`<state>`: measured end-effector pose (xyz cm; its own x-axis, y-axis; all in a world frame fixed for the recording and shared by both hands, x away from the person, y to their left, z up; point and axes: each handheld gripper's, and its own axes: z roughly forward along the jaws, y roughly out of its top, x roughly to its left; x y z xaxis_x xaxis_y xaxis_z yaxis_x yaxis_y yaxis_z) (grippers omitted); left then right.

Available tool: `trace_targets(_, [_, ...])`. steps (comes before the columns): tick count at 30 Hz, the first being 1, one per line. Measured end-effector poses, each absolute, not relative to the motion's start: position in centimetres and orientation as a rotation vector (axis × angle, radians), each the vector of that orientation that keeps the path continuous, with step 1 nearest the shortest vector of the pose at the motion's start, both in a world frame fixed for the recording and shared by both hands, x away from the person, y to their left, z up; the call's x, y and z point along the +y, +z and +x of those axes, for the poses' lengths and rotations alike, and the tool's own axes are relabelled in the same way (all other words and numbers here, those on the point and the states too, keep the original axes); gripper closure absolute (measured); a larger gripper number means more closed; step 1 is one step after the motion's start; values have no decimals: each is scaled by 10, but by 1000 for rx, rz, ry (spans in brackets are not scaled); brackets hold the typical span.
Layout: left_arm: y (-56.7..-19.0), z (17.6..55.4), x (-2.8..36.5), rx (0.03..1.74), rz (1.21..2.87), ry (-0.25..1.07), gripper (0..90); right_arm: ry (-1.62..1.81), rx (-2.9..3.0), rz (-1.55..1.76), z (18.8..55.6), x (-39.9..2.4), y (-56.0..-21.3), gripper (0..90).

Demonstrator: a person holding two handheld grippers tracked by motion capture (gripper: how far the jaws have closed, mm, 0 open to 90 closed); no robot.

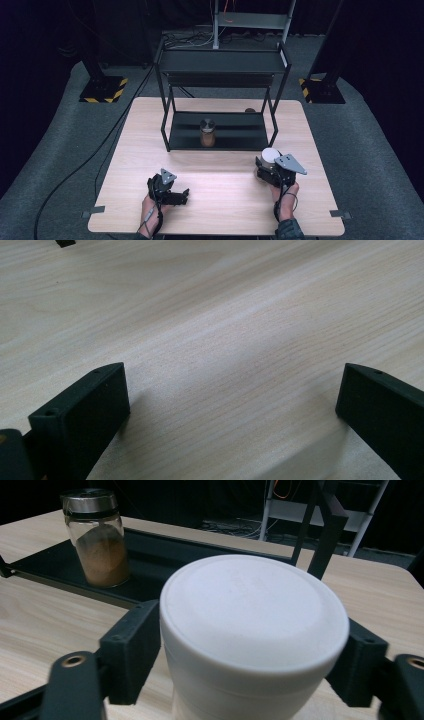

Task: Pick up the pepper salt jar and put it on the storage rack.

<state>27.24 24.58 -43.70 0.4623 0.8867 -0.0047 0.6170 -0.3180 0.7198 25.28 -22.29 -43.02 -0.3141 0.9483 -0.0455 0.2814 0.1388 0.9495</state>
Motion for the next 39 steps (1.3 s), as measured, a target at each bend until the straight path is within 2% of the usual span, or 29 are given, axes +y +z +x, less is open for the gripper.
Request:
trace_targets(4, [-437,272,246,1249,2050,525,1,1222,1708,1216,252,-228,-432,325])
trace_targets(39, [-437,272,245,1253,2047,526,2,1255,1750,1188,255,-221,-414,332])
